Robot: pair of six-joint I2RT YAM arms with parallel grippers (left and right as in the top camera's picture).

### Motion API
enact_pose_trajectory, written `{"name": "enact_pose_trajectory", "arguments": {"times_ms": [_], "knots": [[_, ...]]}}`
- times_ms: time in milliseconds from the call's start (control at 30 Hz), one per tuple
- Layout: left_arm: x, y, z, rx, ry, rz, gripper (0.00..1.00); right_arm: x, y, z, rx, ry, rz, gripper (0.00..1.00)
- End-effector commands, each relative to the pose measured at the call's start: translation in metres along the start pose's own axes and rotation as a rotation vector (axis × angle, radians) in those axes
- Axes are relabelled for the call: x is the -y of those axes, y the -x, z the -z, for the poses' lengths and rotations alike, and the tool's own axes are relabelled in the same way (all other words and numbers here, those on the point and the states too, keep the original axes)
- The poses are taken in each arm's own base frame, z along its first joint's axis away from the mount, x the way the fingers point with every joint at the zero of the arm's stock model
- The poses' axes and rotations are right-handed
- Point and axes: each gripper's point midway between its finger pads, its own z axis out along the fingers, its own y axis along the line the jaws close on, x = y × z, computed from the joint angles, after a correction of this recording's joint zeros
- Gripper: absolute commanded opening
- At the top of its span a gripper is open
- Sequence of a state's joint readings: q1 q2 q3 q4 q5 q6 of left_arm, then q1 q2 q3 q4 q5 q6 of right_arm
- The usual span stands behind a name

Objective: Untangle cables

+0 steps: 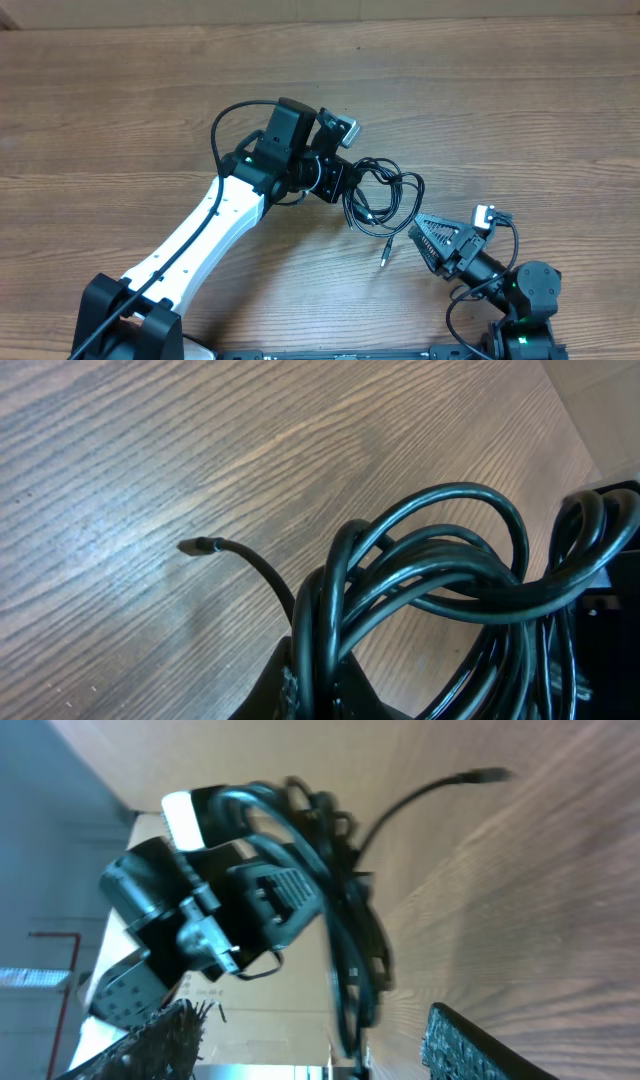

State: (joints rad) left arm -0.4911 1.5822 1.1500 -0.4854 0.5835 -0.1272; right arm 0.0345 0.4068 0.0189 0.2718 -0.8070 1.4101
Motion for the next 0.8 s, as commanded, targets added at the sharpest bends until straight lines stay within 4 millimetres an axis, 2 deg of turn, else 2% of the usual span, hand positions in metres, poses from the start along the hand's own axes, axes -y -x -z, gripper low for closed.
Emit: {"name": "enact_pose_trajectory", "arguments": {"times_ms": [0, 133, 300, 433, 500, 567, 700, 767], "knots": [[0.017, 0.012, 0.009, 0.031, -0.048, 0.006, 0.04, 0.000, -0.001, 0.000, -0.003, 0.008, -0.017, 0.69], [0.022, 0.011, 0.006, 0.025, -0.054, -0.004, 0.04, -0.001, 0.002, 0.000, 0.018, 0.010, -0.014, 0.57], [0.036, 0.014, 0.000, 0.038, -0.079, -0.046, 0.04, -0.005, 0.005, 0.000, 0.033, 0.026, -0.032, 0.51], [0.051, 0.024, -0.004, 0.079, -0.107, -0.077, 0.04, -0.005, 0.006, 0.000, 0.039, 0.025, -0.031, 0.45], [0.058, 0.030, -0.007, 0.108, -0.110, -0.101, 0.04, -0.007, 0.005, 0.000, 0.030, 0.033, -0.039, 0.33], [0.054, 0.033, -0.009, 0.123, -0.061, -0.108, 0.04, -0.013, 0.001, 0.000, 0.012, 0.057, -0.029, 0.24], [0.027, 0.039, -0.012, 0.155, 0.099, -0.083, 0.04, -0.031, -0.007, 0.001, -0.034, 0.118, 0.025, 0.07], [0.012, 0.043, -0.011, 0.178, 0.174, -0.030, 0.04, -0.036, -0.013, 0.002, -0.065, 0.138, 0.047, 0.04]]}}
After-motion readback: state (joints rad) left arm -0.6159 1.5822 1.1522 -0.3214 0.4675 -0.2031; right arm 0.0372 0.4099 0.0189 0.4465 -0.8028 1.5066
